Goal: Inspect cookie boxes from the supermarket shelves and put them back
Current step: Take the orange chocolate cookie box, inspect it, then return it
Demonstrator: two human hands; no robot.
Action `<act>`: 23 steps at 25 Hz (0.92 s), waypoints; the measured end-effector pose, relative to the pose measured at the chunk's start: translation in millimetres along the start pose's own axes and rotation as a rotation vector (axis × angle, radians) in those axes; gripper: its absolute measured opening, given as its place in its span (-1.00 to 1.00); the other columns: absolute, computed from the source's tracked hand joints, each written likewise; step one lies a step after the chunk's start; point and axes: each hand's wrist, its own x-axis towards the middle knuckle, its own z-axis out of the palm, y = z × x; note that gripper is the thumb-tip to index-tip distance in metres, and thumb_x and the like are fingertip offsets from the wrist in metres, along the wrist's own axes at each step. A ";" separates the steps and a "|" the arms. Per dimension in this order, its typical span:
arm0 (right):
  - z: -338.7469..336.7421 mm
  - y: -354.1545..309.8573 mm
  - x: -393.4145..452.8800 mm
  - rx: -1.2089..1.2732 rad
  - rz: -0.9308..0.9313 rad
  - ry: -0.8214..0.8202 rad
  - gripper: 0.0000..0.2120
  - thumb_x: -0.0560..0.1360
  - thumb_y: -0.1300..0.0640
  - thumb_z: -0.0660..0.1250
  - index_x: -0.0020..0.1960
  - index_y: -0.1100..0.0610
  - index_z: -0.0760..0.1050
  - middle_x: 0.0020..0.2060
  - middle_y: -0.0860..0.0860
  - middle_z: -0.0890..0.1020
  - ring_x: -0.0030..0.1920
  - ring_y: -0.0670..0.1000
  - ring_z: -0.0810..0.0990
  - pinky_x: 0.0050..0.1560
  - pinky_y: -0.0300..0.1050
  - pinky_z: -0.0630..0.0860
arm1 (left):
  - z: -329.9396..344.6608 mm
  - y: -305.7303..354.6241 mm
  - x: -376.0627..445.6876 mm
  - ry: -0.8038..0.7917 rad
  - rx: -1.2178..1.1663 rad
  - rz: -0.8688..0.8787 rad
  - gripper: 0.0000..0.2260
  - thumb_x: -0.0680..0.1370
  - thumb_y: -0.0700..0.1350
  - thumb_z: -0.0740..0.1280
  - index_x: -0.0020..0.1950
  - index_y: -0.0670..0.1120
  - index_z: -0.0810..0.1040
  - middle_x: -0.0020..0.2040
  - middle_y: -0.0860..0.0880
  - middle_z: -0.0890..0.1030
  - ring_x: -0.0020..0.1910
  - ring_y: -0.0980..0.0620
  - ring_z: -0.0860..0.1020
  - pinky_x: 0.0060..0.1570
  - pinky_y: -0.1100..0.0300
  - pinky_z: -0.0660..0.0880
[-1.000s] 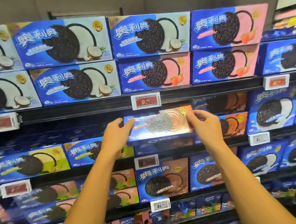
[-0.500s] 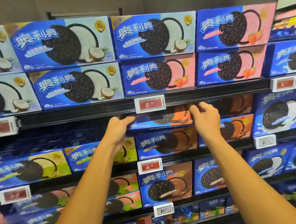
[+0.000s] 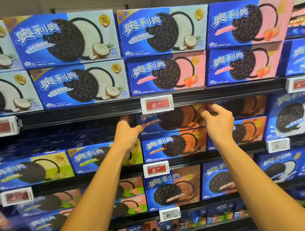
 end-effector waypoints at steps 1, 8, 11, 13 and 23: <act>-0.1 -0.2 -0.7 -0.005 0.003 0.005 -0.92 0.46 0.15 0.41 -0.08 0.09 0.67 -0.26 0.05 0.69 -0.27 0.03 0.52 -0.12 0.03 0.50 | 0.9 0.2 1.1 0.003 0.044 0.004 -0.77 0.52 -0.25 0.44 0.14 -0.06 0.55 0.04 -0.02 0.66 -0.07 0.12 0.62 -0.20 0.30 0.51; -1.2 -2.2 -7.9 0.046 0.029 -0.023 -0.89 0.52 0.15 0.38 0.04 0.07 0.61 -0.13 -0.14 0.66 -0.13 -0.25 0.59 0.02 -0.13 0.49 | -4.6 2.9 0.2 -0.079 0.036 -0.049 -0.64 0.53 -0.20 0.42 0.31 -0.08 0.47 0.11 0.03 0.64 -0.01 0.16 0.61 -0.26 0.40 0.50; -5.1 -2.2 -15.6 0.123 0.059 -0.041 -0.80 0.56 0.14 0.37 0.18 0.10 0.57 0.00 -0.08 0.63 -0.04 -0.27 0.55 0.05 -0.26 0.45 | -10.1 4.0 -10.9 -0.055 -0.061 -0.107 -0.65 0.55 -0.16 0.40 0.31 -0.09 0.45 0.24 -0.03 0.59 0.16 0.04 0.59 0.07 0.13 0.55; -7.4 -3.0 -22.4 0.168 0.084 -0.033 -0.75 0.57 0.14 0.37 0.24 0.08 0.53 0.03 -0.11 0.60 -0.02 -0.30 0.53 0.01 -0.38 0.40 | -13.8 7.5 -25.5 -0.035 -0.106 -0.098 -0.69 0.58 -0.17 0.35 0.32 -0.07 0.45 0.30 -0.02 0.55 0.22 0.07 0.56 0.13 0.17 0.52; -6.1 -5.0 -73.0 0.352 0.121 -0.286 -0.90 0.57 0.16 0.37 0.06 -0.01 0.57 -0.05 -0.14 0.65 -0.04 -0.15 0.62 0.17 0.03 0.55 | -67.3 24.4 -122.8 0.180 -0.149 -0.125 -0.81 0.59 -0.22 0.32 0.14 0.02 0.56 0.15 0.07 0.63 0.21 0.11 0.57 0.21 0.13 0.49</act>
